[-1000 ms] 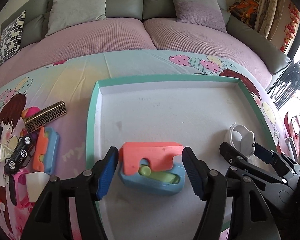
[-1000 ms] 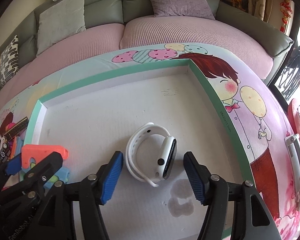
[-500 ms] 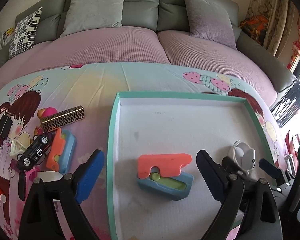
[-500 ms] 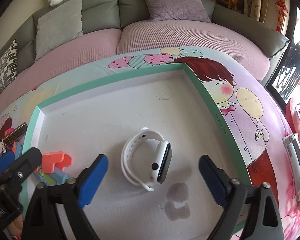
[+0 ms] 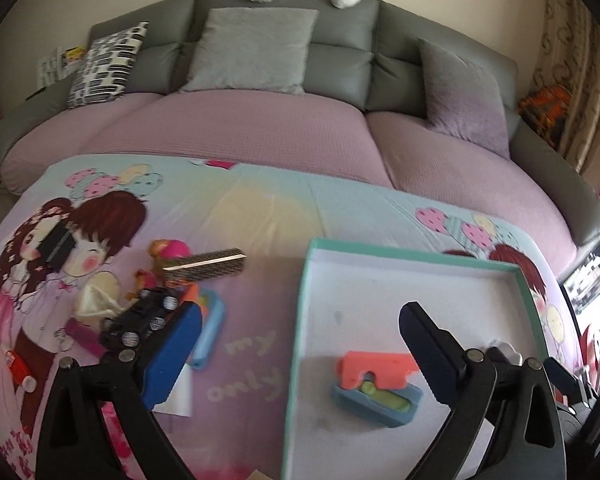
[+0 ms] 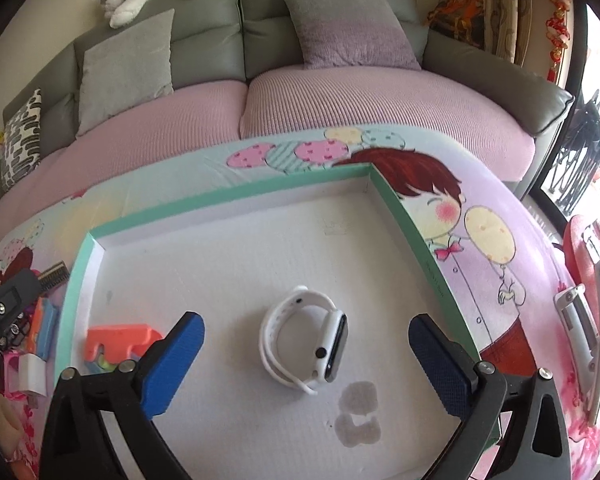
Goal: Organize rigid objects
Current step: 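Move both tools back toward the remaining items on the bed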
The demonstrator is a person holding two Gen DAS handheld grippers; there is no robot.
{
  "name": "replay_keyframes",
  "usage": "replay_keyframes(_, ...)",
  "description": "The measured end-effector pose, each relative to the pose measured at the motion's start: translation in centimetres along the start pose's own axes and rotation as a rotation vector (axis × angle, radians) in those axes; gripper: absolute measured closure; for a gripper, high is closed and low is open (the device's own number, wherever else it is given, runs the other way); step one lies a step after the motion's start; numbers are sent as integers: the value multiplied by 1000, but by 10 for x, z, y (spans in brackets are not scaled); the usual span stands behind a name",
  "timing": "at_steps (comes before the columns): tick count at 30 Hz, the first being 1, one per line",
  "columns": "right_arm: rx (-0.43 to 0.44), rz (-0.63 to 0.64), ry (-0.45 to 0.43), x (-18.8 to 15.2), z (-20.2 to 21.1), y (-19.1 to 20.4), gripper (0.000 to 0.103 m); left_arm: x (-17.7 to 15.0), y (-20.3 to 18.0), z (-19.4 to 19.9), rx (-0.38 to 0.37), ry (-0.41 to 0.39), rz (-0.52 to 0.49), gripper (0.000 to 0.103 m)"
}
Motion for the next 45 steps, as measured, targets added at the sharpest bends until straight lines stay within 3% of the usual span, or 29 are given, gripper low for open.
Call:
replay_keyframes(3,62,5,-42,5,14,14,0,4,19,12,104,-46,24,4)
replay_keyframes(6,135,7,-69,7,23,34,0,8,43,24,161,-73,59,4)
replay_keyframes(9,221,24,-56,4,26,58,0,5,72,30,186,-53,129,4)
replay_keyframes(14,287,125,-52,-8,34,109,0,-8,127,45,324,-41,241,4)
replay_keyframes(17,340,172,-40,-18,39,136,0,-16,150,47,361,-14,275,4)
replay_keyframes(23,447,255,13,-42,40,183,0,-32,188,45,358,51,311,4)
replay_keyframes(30,466,326,48,-65,35,221,0,-49,225,44,350,120,306,4)
replay_keyframes(34,465,361,58,-77,33,237,0,-58,248,45,368,145,344,4)
replay_keyframes(41,480,358,70,-90,29,252,0,-78,273,28,316,212,447,4)
replay_keyframes(45,479,378,49,-97,32,262,7,-87,280,19,300,237,474,4)
Point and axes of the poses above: each gripper's, at about its wrist camera, not at the fingertips, and z roughly against the way its jaws point, y to its left, x to its top, the point moved 1 cm from there along -z, roughly the way its jaws point, and after that the axes turned 3 degrees about -z, right-handed, at the moved point
